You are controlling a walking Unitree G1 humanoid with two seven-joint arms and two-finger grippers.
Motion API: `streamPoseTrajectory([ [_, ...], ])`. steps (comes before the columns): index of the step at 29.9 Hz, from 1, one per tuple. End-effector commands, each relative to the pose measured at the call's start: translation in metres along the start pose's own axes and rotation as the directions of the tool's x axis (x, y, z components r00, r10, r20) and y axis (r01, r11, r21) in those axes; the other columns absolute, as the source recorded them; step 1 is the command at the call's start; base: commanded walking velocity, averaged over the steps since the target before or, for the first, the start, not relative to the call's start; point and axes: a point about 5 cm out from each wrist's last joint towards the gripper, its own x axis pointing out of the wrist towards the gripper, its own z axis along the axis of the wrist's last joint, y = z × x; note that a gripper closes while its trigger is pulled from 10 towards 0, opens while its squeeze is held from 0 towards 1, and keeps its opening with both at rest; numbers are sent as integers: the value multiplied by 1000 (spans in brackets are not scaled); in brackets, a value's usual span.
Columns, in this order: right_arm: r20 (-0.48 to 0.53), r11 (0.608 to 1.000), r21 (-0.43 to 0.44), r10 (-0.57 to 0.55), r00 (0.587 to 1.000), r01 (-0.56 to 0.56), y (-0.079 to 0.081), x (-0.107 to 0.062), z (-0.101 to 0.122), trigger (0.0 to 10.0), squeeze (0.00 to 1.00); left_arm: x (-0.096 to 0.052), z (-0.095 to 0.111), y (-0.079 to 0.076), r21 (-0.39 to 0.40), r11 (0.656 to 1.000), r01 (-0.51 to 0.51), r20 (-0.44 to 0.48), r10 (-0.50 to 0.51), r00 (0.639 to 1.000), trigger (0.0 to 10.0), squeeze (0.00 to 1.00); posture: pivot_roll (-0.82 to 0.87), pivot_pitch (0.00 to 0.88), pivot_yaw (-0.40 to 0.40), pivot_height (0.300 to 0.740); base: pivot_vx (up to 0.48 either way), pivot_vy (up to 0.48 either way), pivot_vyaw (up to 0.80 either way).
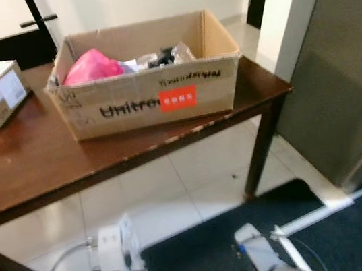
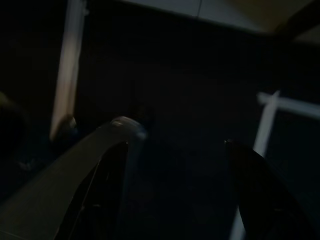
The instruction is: Picking trash to rubbish bin
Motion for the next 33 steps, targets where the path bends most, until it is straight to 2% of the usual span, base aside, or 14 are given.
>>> streamPoseTrajectory([
  [1, -23, 1000, 19, 10, 1000, -9, 5, -1, -8, 10000, 0, -4, -11, 3, -2, 1000, -9, -35, 9, 999, 10000, 0, -41, 109, -1, 740, 345, 0, 0],
  [6, -23, 1000, 17, 10, 1000, -9, 5, -1, -8, 10000, 0, -4, -11, 3, -1, 1000, -9, -35, 9, 999, 10000, 0, -41, 109, -1, 740, 346, 0, 0],
  [9, -33, 1000, 10, 10, 999, -10, 5, -2, -11, 10000, 0, -5, -13, 3, -18, 1000, -6, -33, 5, 999, 10000, 0, -43, 103, 1, 740, 0, 0, 0],
  [11, -49, 1000, -14, 24, 999, -25, 5, -3, -15, 10000, 0, -7, -18, 1, 0, 1000, 4, -60, -4, 998, 10000, 0, -48, 96, -4, 740, 0, 0, 0],
  [24, -50, 999, -33, 24, 998, -26, -2, -5, -16, 10000, 0, -12, -21, 7, 40, 999, 34, -51, -31, 998, 10000, 0, -41, 84, -6, 740, 0, 0, 0],
  [27, -38, 997, -60, 37, 999, -39, -4, -4, -12, 10000, 0, -12, -20, 8, 65, 997, 51, -48, -48, 998, 10000, 0, -40, 84, -4, 740, 0, 0, 0],
  [29, -25, 990, -89, 105, 994, -107, -6, -4, -4, 10000, 0, -12, -17, 6, 121, 984, 134, -53, -129, 990, 10000, 0, -44, 83, -2, 740, 0, 0, 0],
  [30, -29, 980, -118, 161, 987, -163, -6, -5, -2, 10000, 0, -14, -15, 5, 179, 963, 202, -68, -193, 979, 10000, 0, -45, 85, -1, 740, 0, 0, 0],
  [31, -29, 980, -118, 161, 987, -163, -6, -5, -2, 10000, 0, -14, -15, 5, 179, 963, 202, -68, -193, 979, 10000, 0, -45, 85, -1, 740, 0, 0, 0],
  [32, -40, 962, -145, 230, 972, -233, -5, -6, 0, 10000, 0, -16, -14, 5, 232, 932, 280, -98, -264, 960, 10000, 0, -46, 85, 0, 740, 0, 0, 0],
  [33, -49, 940, -151, 301, 952, -305, -7, -8, 3, 10000, 0, -19, -11, 7, 300, 882, 363, -139, -336, 932, 10000, 0, -45, 86, -3, 740, 0, 0, 0],
])
